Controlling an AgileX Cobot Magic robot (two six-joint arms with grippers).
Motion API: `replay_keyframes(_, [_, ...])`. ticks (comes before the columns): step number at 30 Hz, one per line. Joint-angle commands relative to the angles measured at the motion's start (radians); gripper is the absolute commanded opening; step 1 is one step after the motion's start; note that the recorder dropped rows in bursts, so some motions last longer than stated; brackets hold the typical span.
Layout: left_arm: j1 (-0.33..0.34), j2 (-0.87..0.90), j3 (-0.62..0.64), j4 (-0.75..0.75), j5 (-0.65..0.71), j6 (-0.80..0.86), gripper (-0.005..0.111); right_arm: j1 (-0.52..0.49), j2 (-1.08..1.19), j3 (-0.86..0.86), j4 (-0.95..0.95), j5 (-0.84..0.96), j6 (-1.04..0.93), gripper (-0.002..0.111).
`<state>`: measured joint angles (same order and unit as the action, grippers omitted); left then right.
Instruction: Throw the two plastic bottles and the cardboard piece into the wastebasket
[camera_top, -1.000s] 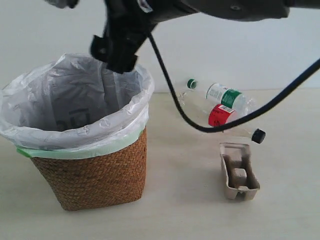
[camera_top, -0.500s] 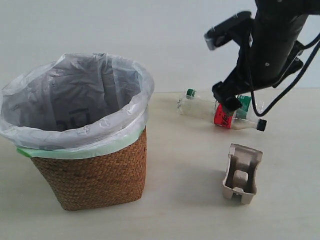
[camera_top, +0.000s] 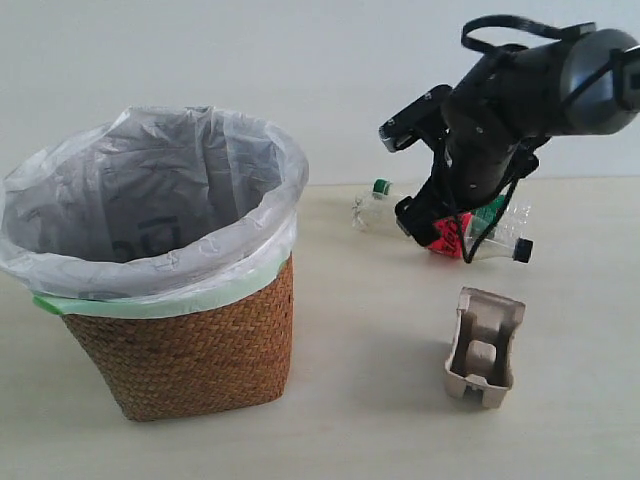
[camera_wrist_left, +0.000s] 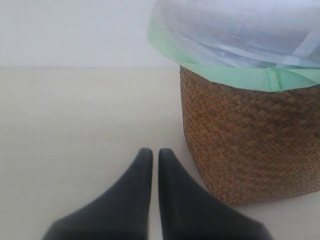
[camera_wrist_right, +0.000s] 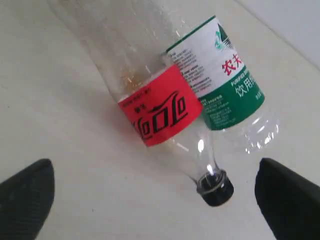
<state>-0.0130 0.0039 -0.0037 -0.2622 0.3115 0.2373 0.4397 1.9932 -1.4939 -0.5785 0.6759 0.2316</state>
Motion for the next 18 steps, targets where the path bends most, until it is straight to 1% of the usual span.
replay_keyframes(1, [-0.009,-0.004,0.004,-0.003,-0.005,0.003,0.004,-0.011,0.136,-0.172,-0.018,0.06,-0.094,0.1])
replay_keyframes(2, [-0.009,-0.004,0.004,-0.003,-0.005,0.003,0.004,-0.011,0.158,-0.2,-0.007,0.077,-0.133,0.1])
replay_keyframes(3, [-0.009,-0.004,0.004,-0.003,-0.005,0.003,0.004,-0.011,0.21,-0.261,0.022,0.103,-0.219,0.1])
replay_keyframes(8, [-0.009,-0.004,0.004,-0.003,-0.005,0.003,0.004,-0.011,0.375,-0.436,-0.005,0.14,-0.24,0.1])
replay_keyframes(11, [-0.009,-0.004,0.004,-0.003,-0.005,0.003,0.004,-0.011,0.426,-0.457,-0.012,0.129,-0.25,0.099])
replay_keyframes(12, [-0.009,-0.004,0.004,-0.003,-0.005,0.003,0.004,-0.011,0.44,-0.457,-0.022,0.119,-0.252,0.097])
replay_keyframes(13, [-0.009,-0.004,0.004,-0.003,-0.005,0.003,0.004,-0.011,0.448,-0.457,-0.03,0.114,-0.252,0.092])
replay_keyframes(14, [-0.009,-0.004,0.004,-0.003,-0.005,0.003,0.004,-0.011,0.457,-0.458,-0.035,0.114,-0.252,0.084])
replay_keyframes(15, [-0.009,-0.004,0.004,-0.003,-0.005,0.003,0.004,-0.011,0.459,-0.461,-0.035,0.114,-0.252,0.078])
replay_keyframes(16, [-0.009,-0.004,0.004,-0.003,-0.005,0.003,0.004,-0.011,0.46,-0.461,-0.037,0.114,-0.25,0.066])
replay_keyframes(18, [-0.009,-0.004,0.004,-0.003,-0.005,0.003,0.004,-0.011,0.46,-0.461,-0.037,0.114,-0.242,0.048])
